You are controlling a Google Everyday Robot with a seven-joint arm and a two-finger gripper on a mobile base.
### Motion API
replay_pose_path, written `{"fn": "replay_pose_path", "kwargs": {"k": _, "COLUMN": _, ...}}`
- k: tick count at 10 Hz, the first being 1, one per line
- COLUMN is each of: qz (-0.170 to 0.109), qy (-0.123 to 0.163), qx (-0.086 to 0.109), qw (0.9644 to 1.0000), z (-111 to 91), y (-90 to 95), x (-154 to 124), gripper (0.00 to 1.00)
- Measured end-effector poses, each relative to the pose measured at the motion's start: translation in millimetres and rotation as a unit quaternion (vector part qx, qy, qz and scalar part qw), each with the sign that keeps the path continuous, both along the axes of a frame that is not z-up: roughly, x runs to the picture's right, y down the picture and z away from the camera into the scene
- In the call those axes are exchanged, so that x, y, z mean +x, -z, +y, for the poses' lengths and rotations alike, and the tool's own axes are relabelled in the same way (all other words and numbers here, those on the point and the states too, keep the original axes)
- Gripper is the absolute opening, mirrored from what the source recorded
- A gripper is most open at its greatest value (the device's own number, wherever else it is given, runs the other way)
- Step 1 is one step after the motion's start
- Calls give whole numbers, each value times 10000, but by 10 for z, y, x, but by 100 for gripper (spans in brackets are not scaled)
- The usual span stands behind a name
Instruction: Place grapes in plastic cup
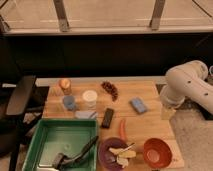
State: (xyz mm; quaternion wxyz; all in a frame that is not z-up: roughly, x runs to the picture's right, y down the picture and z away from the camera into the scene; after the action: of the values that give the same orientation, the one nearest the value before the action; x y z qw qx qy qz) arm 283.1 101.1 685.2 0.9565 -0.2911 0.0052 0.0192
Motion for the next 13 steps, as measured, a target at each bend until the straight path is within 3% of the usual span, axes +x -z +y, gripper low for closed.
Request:
{"fn": "replay_pose_path", "kwargs": {"k": 1, "qz": -136, "qy": 12, "qx": -66, "qw": 9999, "z": -111, "y": -82, "x": -39, "gripper": 65}}
{"fn": "replay_pose_path", "kwargs": {"k": 5, "qz": 119, "qy": 558, "qx": -138, "qw": 9983, "z": -612, "y": -468, "x": -54, "gripper": 65}}
{"fn": "replay_pose_path", "kwargs": {"k": 7, "qz": 29, "qy": 560, "qx": -98, "qw": 9984, "z": -799, "y": -632, "x": -336, "gripper": 65}}
{"fn": "replay_pose_path", "kwargs": {"k": 10, "qz": -266, "qy": 288, "qx": 47, "qw": 9992, "z": -991, "y": -848, "x": -745, "gripper": 65}}
{"fn": "replay_pose_path", "kwargs": {"k": 12, "qz": -629, "qy": -96, "qx": 226, "qw": 9977, "z": -1100, "y": -972, "x": -1057, "gripper": 65}}
{"fn": "replay_pose_path", "kwargs": {"k": 13, "qz": -619, "qy": -397, "qx": 432, "qw": 9964, "z": -1150, "y": -1004, "x": -1150, "gripper": 65}}
